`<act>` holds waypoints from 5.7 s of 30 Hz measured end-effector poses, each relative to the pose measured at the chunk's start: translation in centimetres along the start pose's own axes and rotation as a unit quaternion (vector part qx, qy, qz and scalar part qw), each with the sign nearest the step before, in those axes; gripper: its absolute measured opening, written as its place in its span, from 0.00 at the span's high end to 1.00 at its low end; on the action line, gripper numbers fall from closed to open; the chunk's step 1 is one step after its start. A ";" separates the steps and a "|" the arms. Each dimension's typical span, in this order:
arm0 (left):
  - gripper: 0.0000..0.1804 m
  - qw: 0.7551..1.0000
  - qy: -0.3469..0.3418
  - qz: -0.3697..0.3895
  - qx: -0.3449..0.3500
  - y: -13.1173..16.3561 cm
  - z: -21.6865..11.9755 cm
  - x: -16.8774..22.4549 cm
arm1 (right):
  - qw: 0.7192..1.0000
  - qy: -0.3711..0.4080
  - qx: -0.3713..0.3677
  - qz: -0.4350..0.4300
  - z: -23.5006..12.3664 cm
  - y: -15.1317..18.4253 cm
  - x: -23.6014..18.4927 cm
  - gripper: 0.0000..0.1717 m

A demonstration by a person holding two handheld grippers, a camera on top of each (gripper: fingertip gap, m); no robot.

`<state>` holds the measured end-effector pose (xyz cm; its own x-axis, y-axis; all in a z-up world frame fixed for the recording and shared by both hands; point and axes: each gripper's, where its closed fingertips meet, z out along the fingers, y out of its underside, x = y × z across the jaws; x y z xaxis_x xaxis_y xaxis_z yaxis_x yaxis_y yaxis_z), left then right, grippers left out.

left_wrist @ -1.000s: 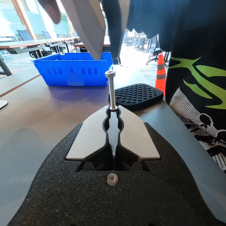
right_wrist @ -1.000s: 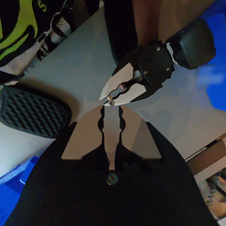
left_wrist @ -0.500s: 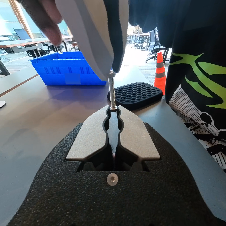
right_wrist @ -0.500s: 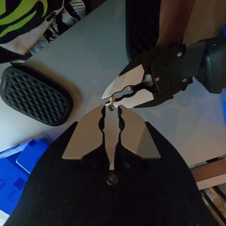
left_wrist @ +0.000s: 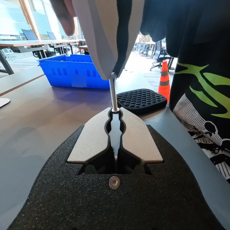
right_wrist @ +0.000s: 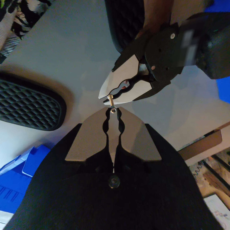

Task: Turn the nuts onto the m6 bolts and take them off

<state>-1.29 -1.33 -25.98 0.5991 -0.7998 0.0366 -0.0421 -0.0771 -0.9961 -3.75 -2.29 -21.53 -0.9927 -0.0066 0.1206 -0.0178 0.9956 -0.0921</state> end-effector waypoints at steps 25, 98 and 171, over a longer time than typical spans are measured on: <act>0.95 1.000 0.007 0.010 -0.014 0.3 0.3 0.3 | 0.997 -0.050 0.036 -0.051 -0.2 -0.3 -1.0 0.86; 0.95 0.999 -0.008 -0.031 -0.010 0.2 0.1 -0.7 | 0.967 0.006 0.045 0.250 -0.8 0.1 0.2 0.80; 0.95 0.998 0.004 0.057 0.028 -0.7 0.4 0.9 | 0.784 0.298 0.416 0.352 -1.8 -1.1 -0.6 0.66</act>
<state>-0.40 -1.76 -25.26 0.5866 -0.8062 -0.0768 -0.0641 0.0483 -0.9968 -2.87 -3.21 -19.69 -0.5637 0.8086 0.1687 0.1904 0.3260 -0.9260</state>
